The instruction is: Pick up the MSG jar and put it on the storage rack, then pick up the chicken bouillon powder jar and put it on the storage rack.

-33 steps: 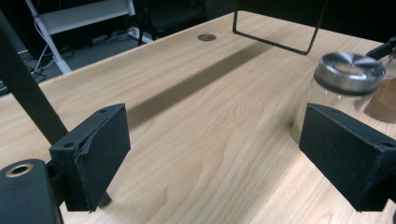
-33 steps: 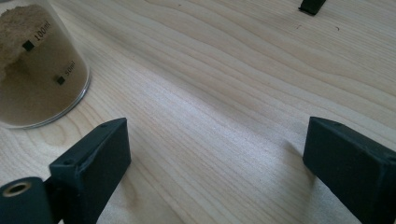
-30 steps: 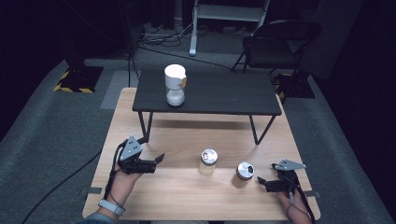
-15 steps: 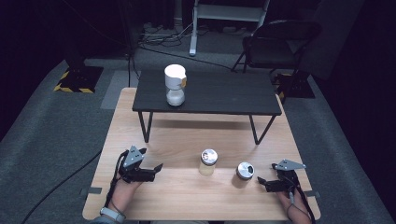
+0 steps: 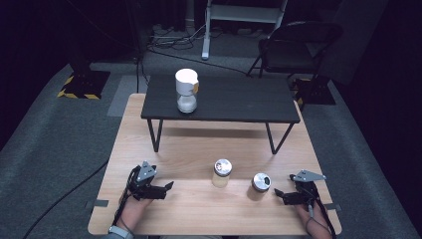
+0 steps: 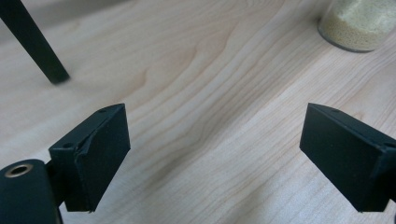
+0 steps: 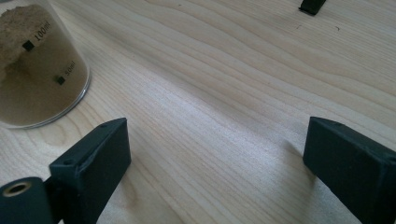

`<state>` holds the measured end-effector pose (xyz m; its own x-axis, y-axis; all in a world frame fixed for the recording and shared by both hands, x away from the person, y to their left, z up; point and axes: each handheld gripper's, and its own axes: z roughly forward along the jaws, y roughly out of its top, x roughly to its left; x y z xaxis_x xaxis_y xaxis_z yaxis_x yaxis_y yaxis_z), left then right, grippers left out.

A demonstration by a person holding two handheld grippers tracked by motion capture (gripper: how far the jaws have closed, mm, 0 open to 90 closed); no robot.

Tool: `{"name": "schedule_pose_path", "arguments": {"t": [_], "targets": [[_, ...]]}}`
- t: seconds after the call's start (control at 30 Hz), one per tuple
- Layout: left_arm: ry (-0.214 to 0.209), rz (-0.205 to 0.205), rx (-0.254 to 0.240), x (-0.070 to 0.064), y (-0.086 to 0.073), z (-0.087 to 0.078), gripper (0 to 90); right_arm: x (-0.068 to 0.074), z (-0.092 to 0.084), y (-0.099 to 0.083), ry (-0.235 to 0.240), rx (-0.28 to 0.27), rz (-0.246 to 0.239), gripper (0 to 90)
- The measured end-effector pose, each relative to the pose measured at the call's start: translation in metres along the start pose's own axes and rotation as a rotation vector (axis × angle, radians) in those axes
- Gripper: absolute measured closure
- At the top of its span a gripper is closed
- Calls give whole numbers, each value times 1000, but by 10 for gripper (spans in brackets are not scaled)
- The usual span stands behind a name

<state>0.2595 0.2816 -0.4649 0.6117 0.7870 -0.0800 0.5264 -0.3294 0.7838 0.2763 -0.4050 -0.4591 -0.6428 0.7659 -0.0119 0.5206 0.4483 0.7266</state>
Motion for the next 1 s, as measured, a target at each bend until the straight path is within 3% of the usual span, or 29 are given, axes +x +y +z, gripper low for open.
{"name": "schedule_pose_path", "arguments": {"t": [0.13, 0.3, 0.43, 1.0], "targets": [[13, -14, 25, 1, 0, 4, 76, 0, 0, 0, 0, 0, 0, 71], [30, -16, 107, 1, 10, 8, 76, 0, 0, 0, 0, 0, 0, 71], [57, 39, 133, -5, 14, 10, 60, 0, 0, 0, 0, 0, 0, 71], [51, 40, 140, -5, 15, 11, 22, -1, 0, 1, 6, 2, -2, 67]]}}
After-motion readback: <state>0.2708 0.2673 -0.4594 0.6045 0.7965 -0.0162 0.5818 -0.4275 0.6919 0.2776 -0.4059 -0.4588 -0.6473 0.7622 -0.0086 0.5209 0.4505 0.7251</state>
